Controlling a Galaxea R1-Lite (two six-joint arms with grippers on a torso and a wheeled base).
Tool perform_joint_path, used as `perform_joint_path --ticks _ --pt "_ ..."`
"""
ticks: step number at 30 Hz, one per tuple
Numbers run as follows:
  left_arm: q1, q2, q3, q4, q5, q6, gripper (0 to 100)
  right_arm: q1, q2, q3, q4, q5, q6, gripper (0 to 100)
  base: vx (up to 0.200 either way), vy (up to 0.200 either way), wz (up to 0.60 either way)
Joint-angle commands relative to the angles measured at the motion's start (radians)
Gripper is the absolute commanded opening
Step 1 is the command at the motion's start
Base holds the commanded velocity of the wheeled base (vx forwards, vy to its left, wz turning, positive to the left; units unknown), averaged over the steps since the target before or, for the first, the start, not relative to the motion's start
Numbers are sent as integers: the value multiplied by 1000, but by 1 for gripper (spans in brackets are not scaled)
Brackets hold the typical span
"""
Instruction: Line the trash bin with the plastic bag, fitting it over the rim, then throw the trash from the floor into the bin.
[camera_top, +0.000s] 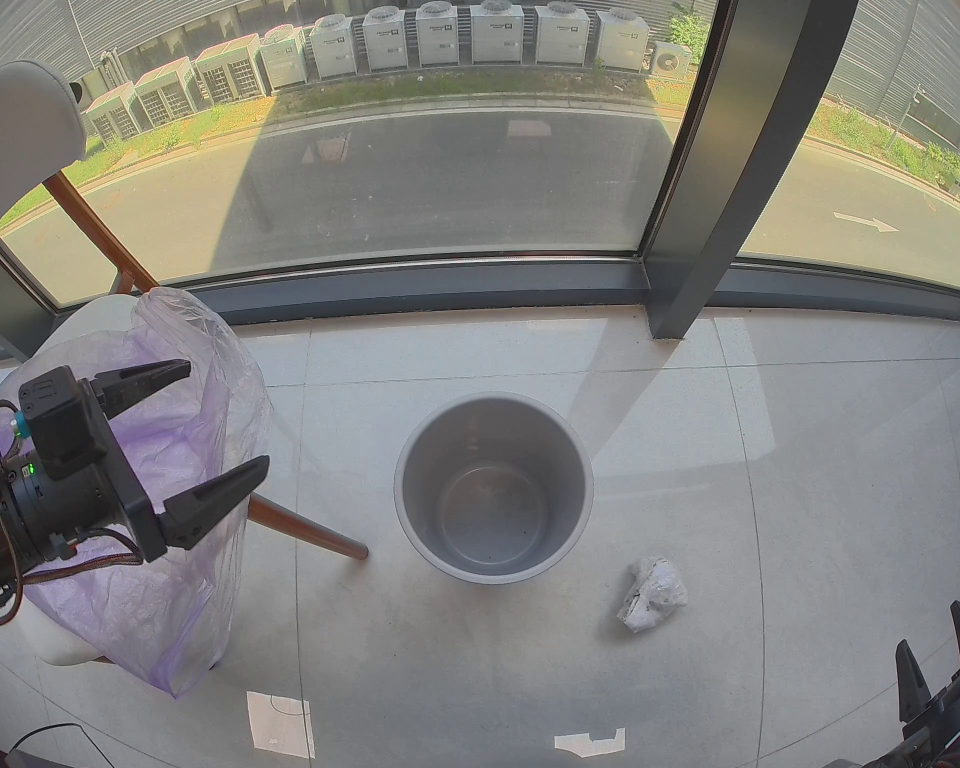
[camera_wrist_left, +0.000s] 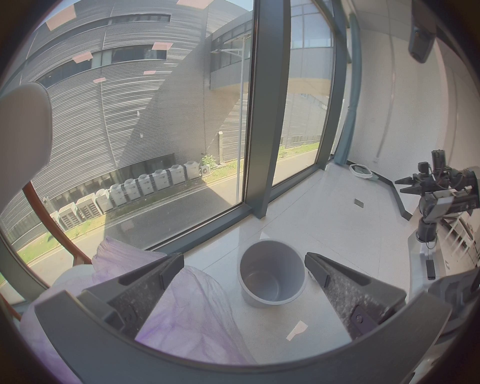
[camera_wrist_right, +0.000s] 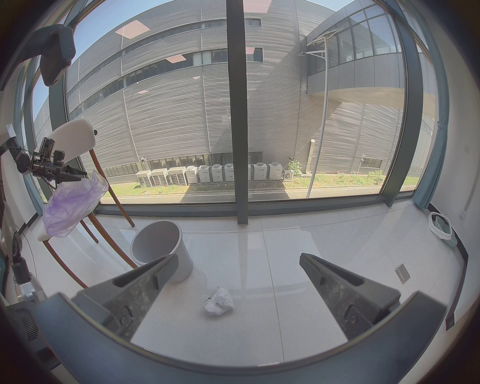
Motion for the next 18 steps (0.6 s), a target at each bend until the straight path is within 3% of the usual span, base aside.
perform_joint_path --ticks 1,2,3,8,13,18 --pt "-307 38 4 49 409 -61 100 0 -16 17 0 0 0 100 0 0 0" --pt "-319 47 4 51 453 -63 100 0 -16 17 0 0 0 100 0 0 0" --pt "-333 76 2 52 585 -73 100 0 -16 17 0 0 0 100 0 0 0" --pt "-333 84 11 91 762 -90 100 0 -16 17 0 0 0 100 0 0 0" --pt "-333 104 -18 141 866 -93 100 0 -16 17 -2 0 0 100 0 0 0" --pt "-336 145 -41 143 866 -92 100 0 -16 17 0 0 0 100 0 0 0"
